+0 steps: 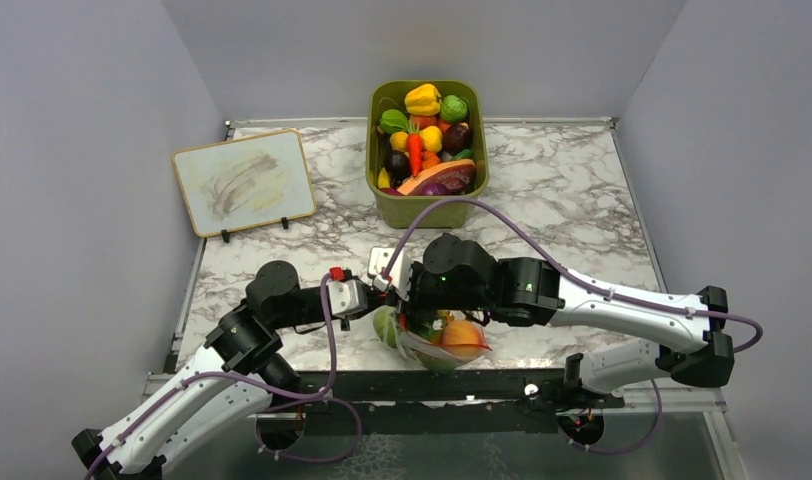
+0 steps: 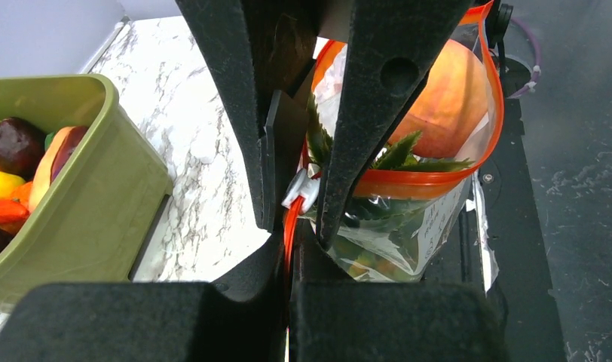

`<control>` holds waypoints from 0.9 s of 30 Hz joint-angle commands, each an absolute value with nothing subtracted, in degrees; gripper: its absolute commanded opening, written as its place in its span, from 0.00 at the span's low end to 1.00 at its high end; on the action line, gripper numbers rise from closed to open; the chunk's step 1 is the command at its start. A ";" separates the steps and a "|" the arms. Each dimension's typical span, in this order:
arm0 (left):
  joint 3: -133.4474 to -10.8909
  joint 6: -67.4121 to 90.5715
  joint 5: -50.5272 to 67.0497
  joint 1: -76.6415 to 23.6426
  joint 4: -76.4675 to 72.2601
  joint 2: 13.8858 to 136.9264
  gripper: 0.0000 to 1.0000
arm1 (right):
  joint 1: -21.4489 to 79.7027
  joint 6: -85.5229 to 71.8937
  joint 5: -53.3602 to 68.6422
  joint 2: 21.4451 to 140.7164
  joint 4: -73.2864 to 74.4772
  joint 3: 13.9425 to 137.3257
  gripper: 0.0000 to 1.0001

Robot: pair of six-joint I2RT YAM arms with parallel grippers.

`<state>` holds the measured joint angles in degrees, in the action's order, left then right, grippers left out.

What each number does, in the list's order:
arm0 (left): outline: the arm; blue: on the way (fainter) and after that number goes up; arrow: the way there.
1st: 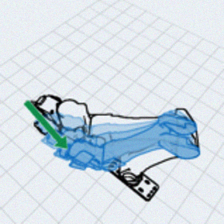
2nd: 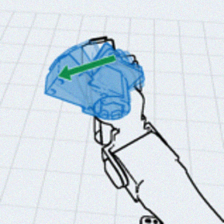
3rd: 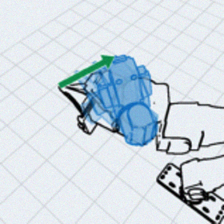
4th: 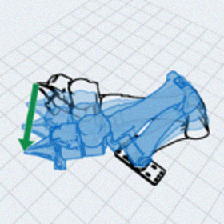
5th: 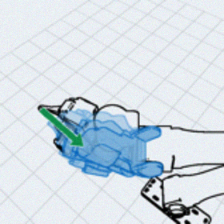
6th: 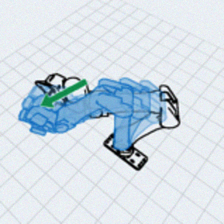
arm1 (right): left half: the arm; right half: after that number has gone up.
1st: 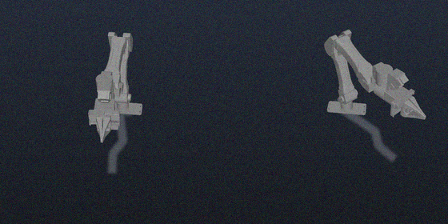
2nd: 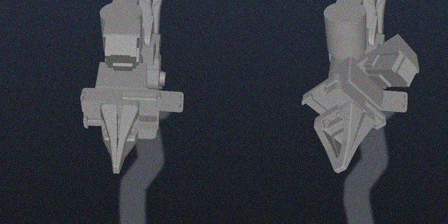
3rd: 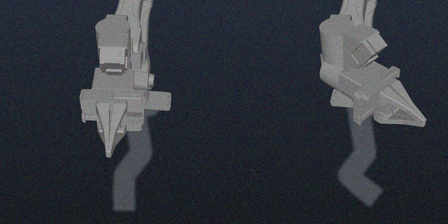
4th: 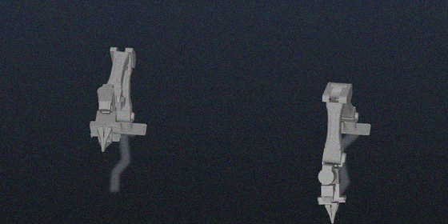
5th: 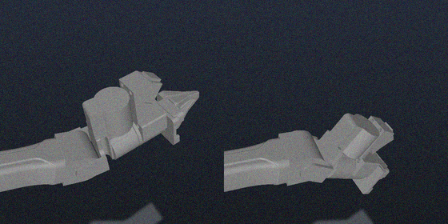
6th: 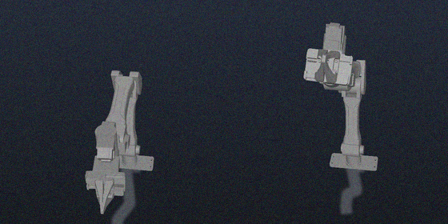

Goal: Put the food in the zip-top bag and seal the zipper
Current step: Zip the zipper food storage bag at the center of the board.

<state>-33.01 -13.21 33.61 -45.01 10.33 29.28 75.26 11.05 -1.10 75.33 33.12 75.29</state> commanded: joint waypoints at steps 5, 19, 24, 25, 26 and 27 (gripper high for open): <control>-35.46 -13.58 35.63 -44.91 8.74 29.33 0.00 | 75.33 12.28 -0.07 73.39 27.43 75.05 0.27; -34.30 -16.15 25.95 -44.85 12.67 27.67 0.00 | 75.34 9.89 -6.04 64.43 30.19 70.76 0.01; -33.84 -13.06 24.27 -44.90 11.53 26.19 0.00 | 75.24 4.26 -5.23 59.37 38.55 65.16 0.01; -33.50 -12.58 23.97 -44.91 11.18 26.03 0.00 | 75.27 3.08 -4.64 58.51 39.51 64.20 0.01; -33.34 -12.38 23.79 -44.85 11.11 26.06 0.00 | 75.27 2.02 -4.13 57.51 40.15 63.42 0.01; -33.25 -12.25 23.74 -44.90 11.03 26.13 0.00 | 75.25 1.02 -3.79 56.53 40.71 62.67 0.01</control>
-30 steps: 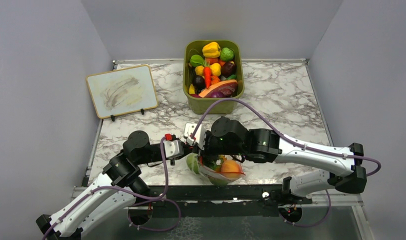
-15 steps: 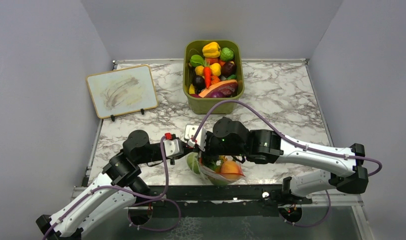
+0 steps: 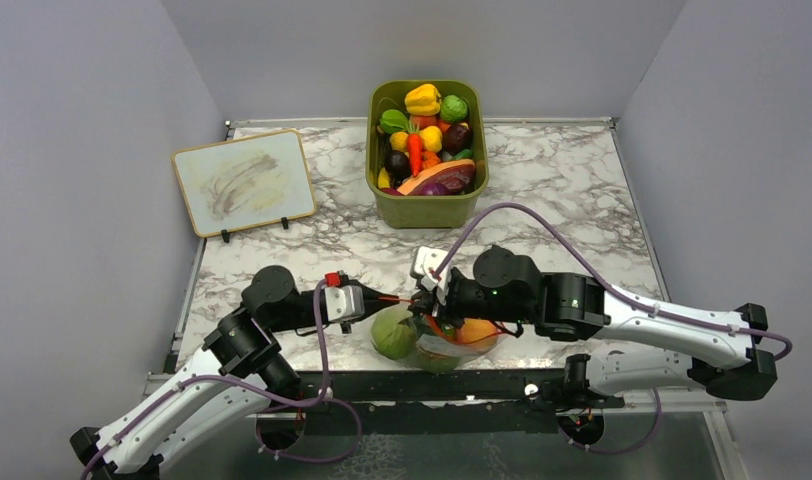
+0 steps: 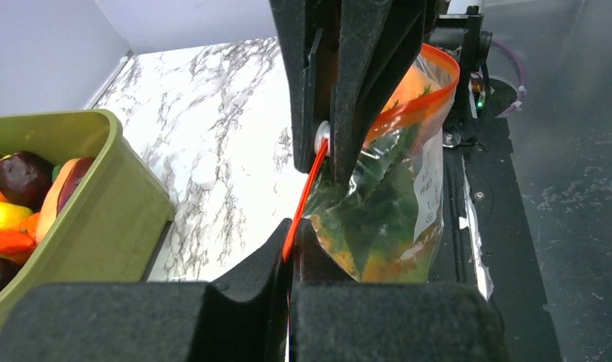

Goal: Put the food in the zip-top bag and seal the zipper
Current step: Zip the zipper food storage bag at the center of the board.

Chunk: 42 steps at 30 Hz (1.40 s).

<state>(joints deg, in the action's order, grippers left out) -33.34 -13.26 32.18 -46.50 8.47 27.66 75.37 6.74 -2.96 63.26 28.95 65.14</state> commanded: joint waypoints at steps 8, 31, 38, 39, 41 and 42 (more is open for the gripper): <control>-34.38 -11.04 25.10 -44.91 9.11 27.37 0.00 | 75.25 -1.99 -2.72 48.66 40.88 58.58 0.01; -36.50 -11.26 39.39 -44.90 3.22 34.50 0.00 | 75.19 10.41 2.78 66.47 29.91 68.80 0.01; -33.96 -9.04 27.85 -44.84 4.36 23.85 0.00 | 71.92 6.76 3.51 58.90 35.60 63.38 0.01; -33.59 -9.17 27.15 -44.86 4.65 22.73 0.00 | 71.59 6.19 3.56 58.16 36.46 62.74 0.01; -33.33 -9.72 26.65 -44.89 5.15 22.15 0.00 | 71.05 5.37 4.66 56.97 37.43 61.34 0.01; -33.43 -9.82 26.38 -44.84 5.37 22.26 0.00 | 70.76 5.09 5.22 56.67 37.68 60.69 0.01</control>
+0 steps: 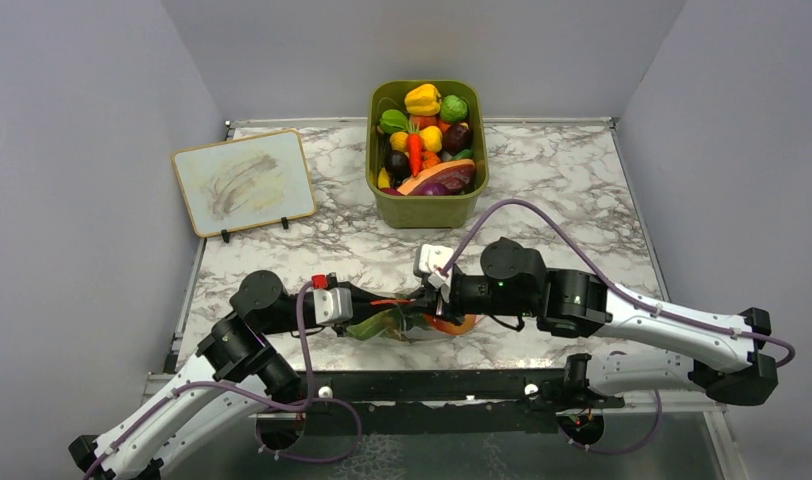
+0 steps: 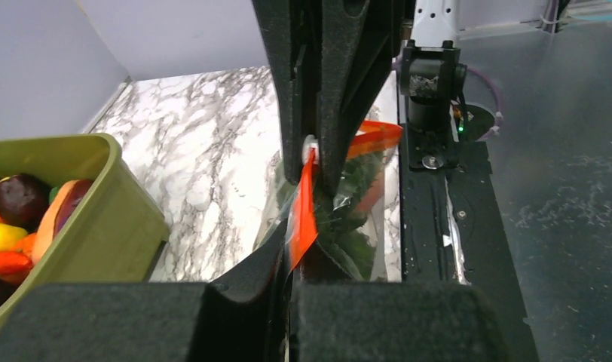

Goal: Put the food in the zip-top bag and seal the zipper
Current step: Zip the zipper food storage bag at the center of the board.

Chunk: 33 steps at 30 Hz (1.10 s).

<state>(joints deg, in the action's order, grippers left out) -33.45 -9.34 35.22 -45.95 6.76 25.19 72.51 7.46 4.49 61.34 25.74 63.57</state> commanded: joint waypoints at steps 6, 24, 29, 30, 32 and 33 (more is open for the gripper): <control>-35.16 -11.11 24.65 -44.89 6.76 22.21 0.00 | 68.74 4.22 6.18 56.12 39.98 59.51 0.01; -49.30 -18.85 36.68 -44.86 22.04 31.79 0.69 | 67.27 9.56 13.73 66.69 36.19 70.49 0.01; -49.87 -20.02 41.50 -44.91 25.57 33.75 0.78 | 67.29 11.17 15.94 70.99 33.44 72.33 0.01; -49.78 -20.10 41.47 -44.91 26.28 34.35 0.78 | 67.31 11.35 16.32 71.62 33.06 72.56 0.01; -50.19 -20.78 40.83 -44.87 28.34 36.07 0.77 | 67.29 11.68 17.00 72.73 32.43 73.19 0.01; -50.49 -21.25 40.63 -44.88 29.57 37.23 0.76 | 67.23 11.85 17.31 73.18 32.23 73.56 0.01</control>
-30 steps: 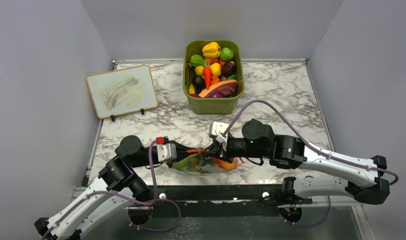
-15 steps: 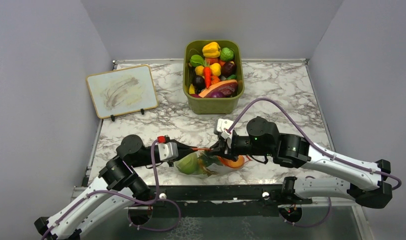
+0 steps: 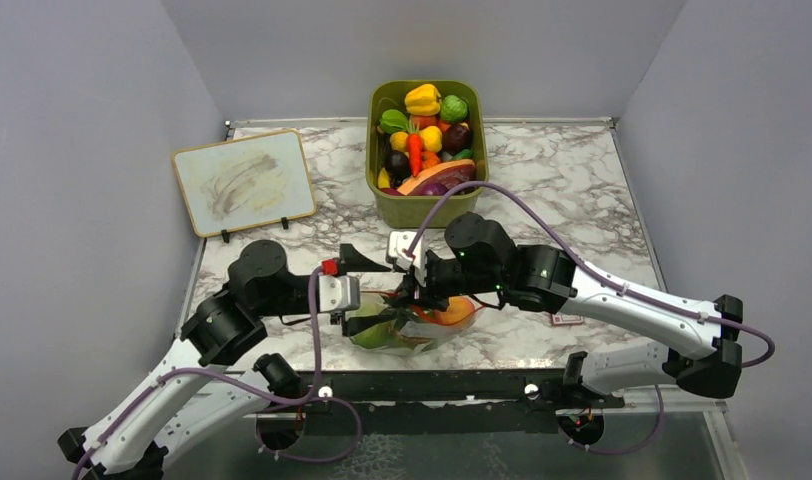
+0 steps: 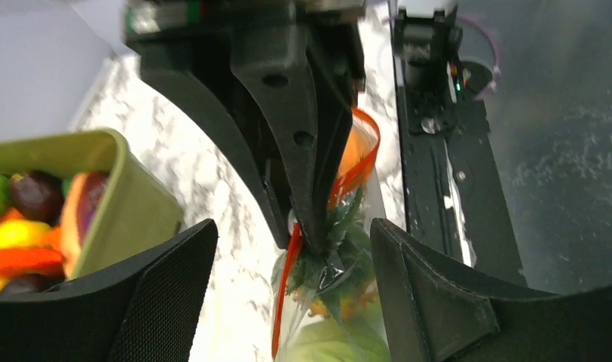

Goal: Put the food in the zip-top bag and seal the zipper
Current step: Zip the zipper food storage bag at the center of the board.

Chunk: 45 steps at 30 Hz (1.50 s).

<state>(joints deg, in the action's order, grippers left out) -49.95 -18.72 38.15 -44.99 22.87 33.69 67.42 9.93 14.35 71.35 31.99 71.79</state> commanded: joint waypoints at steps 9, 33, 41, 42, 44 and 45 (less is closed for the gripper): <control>-53.78 -25.47 38.68 -44.89 33.30 41.96 0.46 | 67.23 14.10 18.98 73.88 32.06 73.82 0.01; -57.31 -29.02 37.59 -44.87 42.04 42.53 0.05 | 67.13 14.75 19.03 72.39 33.27 72.48 0.01; -55.03 -30.22 31.64 -44.91 44.94 41.82 0.00 | 64.40 13.70 20.21 69.40 33.18 68.60 0.01; -55.05 -30.28 29.51 -44.92 45.49 41.61 0.00 | 63.48 13.48 20.44 68.17 32.99 67.58 0.01; -55.54 -30.96 26.13 -44.91 47.24 41.36 0.00 | 61.43 13.12 21.48 65.26 31.74 65.21 0.01; -55.79 -31.06 25.19 -44.87 47.74 41.30 0.00 | 60.37 13.10 22.32 63.94 31.27 64.14 0.01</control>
<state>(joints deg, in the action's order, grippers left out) -56.49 -29.30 35.22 -45.36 38.87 42.09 64.23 14.15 19.92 70.35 27.53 68.16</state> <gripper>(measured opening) 0.015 0.065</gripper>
